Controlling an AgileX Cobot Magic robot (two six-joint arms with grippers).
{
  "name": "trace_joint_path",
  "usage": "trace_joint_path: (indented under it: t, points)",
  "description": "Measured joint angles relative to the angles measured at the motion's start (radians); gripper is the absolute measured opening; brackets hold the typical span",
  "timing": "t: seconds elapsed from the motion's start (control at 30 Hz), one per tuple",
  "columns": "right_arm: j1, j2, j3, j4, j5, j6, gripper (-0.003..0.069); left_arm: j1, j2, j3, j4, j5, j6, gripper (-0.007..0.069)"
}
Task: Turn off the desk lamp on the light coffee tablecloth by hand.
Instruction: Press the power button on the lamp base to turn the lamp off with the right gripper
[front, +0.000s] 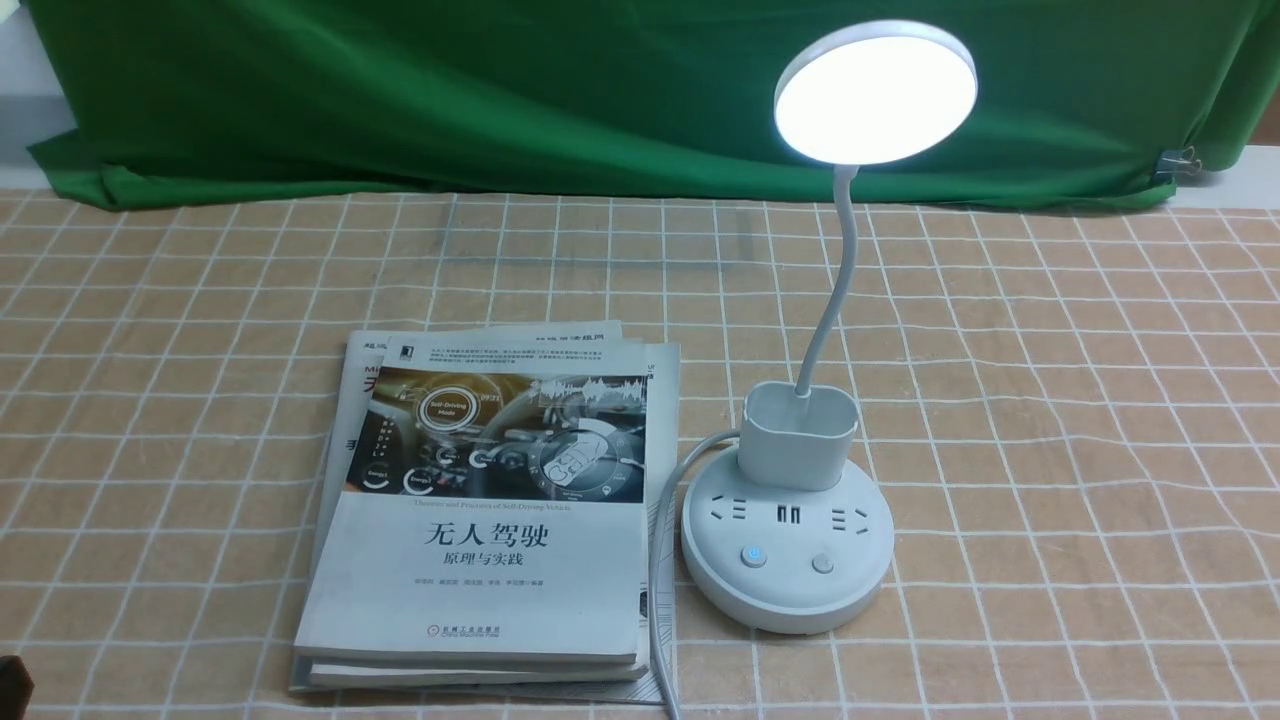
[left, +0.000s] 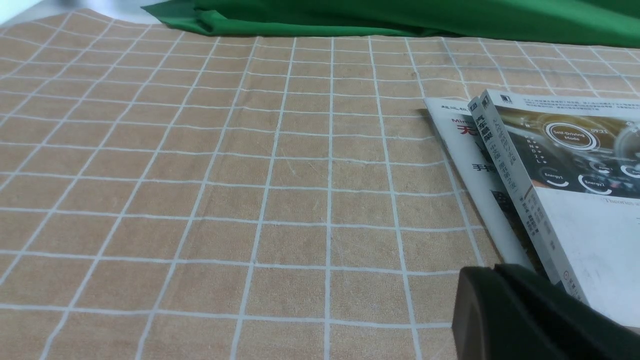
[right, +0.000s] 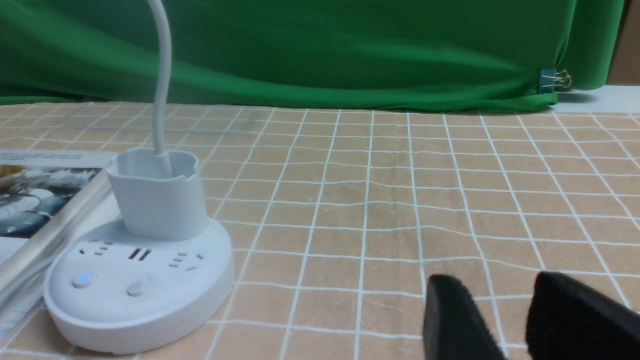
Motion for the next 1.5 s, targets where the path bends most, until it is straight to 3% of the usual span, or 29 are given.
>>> trace_joint_path:
  t: [0.6,0.83,0.97,1.23,1.4,1.5]
  points:
    - [0.0,0.0,0.0,0.003,-0.01,0.01,0.0242,0.0,0.0,0.0,0.0,0.0,0.0,0.0005]
    - [0.0,0.0,0.0,0.12,-0.169,0.388,0.0242,0.0,0.0,0.0,0.0,0.0,0.0,0.0005]
    - [0.0,0.0,0.0,0.131,-0.263,0.505,0.0242,0.0,0.0,0.0,0.0,0.0,0.0,0.0005]
    - [0.0,0.0,0.0,0.133,-0.316,0.526,0.0206,0.0,0.0,0.0,0.0,0.0,0.0,0.0005]
    - [0.053,0.101,-0.159,0.133,-0.076,0.396,0.0054,0.0,0.0,0.0,0.0,0.0,0.0,0.0005]
    - [0.098,0.229,-0.305,0.133,0.079,0.29,0.0037,0.0,0.0,0.0,0.0,0.0,0.0,0.0005]
